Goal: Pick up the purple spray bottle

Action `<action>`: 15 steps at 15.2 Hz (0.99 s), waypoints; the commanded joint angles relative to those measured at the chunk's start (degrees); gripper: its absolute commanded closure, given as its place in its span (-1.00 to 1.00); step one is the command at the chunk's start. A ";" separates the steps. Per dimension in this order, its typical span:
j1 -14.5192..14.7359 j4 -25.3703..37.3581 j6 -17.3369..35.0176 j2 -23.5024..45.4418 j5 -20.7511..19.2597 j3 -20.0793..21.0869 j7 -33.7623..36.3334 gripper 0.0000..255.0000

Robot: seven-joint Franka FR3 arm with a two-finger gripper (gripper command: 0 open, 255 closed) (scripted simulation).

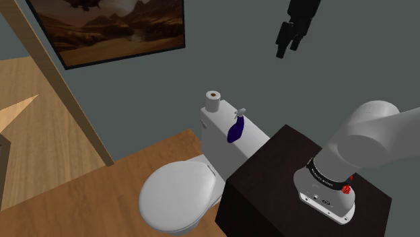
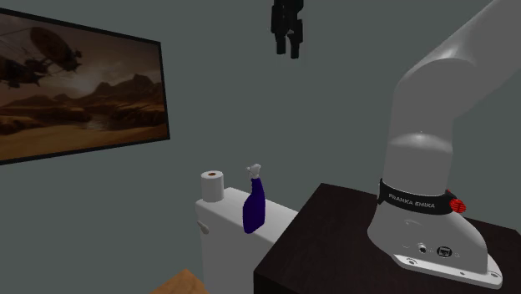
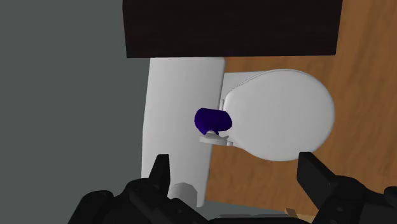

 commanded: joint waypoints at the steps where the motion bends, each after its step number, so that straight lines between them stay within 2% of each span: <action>1: 0.00 0.00 0.00 0.00 0.00 0.00 0.00 -1.00; 15: 6.54 -7.29 20.87 22.46 -11.34 -0.58 -21.16 -1.00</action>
